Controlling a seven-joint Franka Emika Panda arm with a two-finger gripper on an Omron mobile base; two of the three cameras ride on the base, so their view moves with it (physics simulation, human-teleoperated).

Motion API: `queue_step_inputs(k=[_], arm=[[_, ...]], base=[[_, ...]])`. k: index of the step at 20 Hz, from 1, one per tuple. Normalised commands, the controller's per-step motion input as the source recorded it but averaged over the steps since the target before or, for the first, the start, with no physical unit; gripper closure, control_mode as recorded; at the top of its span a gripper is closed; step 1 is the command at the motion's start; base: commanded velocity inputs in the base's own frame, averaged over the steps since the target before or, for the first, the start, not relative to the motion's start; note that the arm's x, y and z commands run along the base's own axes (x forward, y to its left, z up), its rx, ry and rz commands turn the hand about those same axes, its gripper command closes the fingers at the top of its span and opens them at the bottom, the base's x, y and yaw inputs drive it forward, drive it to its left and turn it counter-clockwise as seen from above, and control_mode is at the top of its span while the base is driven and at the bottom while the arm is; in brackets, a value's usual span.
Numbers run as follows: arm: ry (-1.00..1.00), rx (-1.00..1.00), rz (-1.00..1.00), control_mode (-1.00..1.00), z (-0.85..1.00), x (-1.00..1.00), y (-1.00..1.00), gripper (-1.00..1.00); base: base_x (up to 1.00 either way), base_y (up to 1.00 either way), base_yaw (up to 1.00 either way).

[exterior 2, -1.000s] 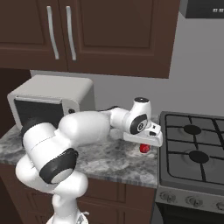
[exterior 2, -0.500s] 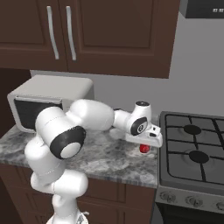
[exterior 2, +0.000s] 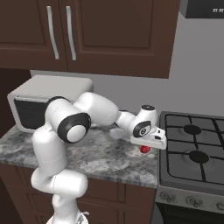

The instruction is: Place the mango in the correct fridge rack based on whether it is a fruit or vegetable. Finally, close the fridge door.

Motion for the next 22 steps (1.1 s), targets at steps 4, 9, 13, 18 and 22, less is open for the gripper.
queue_step_inputs(k=[4, 9, 13, 18, 22], arm=[[0.0, 0.0, 0.0, -1.0, -0.18, 0.23, -0.06, -1.0], [-0.04, 0.0, 0.01, -1.0, -0.19, 0.25, 0.02, -1.0], [-0.06, 0.0, 0.0, -1.0, -0.32, 0.08, 0.03, -1.0], [-0.06, 0.0, 0.0, -1.0, -0.46, 0.0, 0.0, -1.0], [-0.07, 0.0, 0.0, -1.0, -0.5, 0.0, 0.01, -1.0]], base=[[0.0, 0.0, 0.0], [0.0, 0.0, 0.0], [0.0, 0.0, 0.0], [0.0, 0.0, 0.0], [0.0, 0.0, 0.0]])
